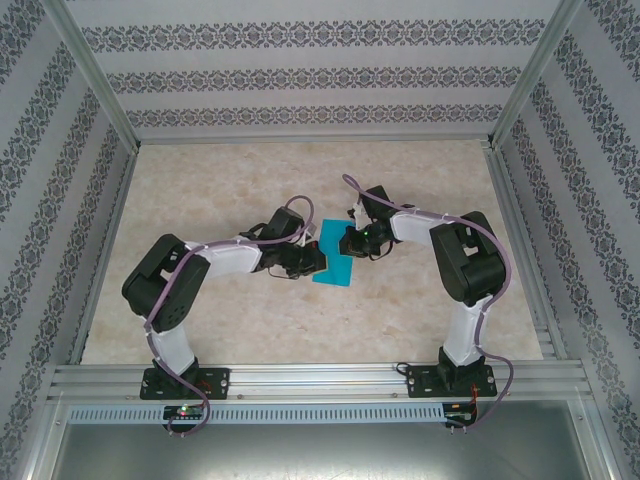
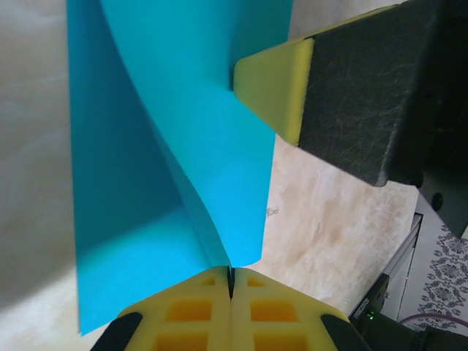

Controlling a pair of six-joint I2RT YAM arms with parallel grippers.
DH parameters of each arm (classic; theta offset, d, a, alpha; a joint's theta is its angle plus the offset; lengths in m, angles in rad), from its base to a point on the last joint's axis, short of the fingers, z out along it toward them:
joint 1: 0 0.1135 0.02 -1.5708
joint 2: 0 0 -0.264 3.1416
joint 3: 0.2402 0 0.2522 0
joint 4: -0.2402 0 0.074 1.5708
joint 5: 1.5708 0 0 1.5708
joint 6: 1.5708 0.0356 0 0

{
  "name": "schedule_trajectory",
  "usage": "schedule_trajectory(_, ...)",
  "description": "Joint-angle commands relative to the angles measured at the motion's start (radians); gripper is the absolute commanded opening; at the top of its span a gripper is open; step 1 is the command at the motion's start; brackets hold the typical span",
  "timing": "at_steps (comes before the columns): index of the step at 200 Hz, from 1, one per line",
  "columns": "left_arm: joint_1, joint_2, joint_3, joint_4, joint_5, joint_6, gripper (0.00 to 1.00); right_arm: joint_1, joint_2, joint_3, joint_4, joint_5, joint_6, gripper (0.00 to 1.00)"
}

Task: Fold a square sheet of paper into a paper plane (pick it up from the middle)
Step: Fold the triangle a second time at the center of the table.

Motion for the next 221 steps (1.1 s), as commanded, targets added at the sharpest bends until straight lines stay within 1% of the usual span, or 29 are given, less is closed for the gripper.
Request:
schedule_trajectory(1, -0.016, 0.023, 0.047, 0.017, 0.009, -0.015, 0.03, 0.014, 0.030, 0.013, -0.027, 0.011, -0.028, 0.09)
schedule_trajectory(63, -0.017, 0.090, 0.083, 0.022, 0.018, -0.006, 0.03, 0.012, -0.008, 0.018, -0.028, -0.018, -0.020, 0.09)
schedule_trajectory(112, -0.018, 0.102, 0.076, 0.020, 0.024, 0.004, 0.03, -0.022, -0.072, 0.039, -0.043, -0.005, -0.014, 0.11)
schedule_trajectory(160, -0.017, 0.098, 0.072, 0.018, 0.026, 0.005, 0.03, -0.045, -0.011, 0.111, -0.087, 0.025, -0.049, 0.11)
schedule_trajectory(221, -0.018, 0.085, 0.087, 0.005, 0.027, 0.005, 0.03, -0.046, 0.073, 0.171, -0.134, 0.049, -0.088, 0.10)
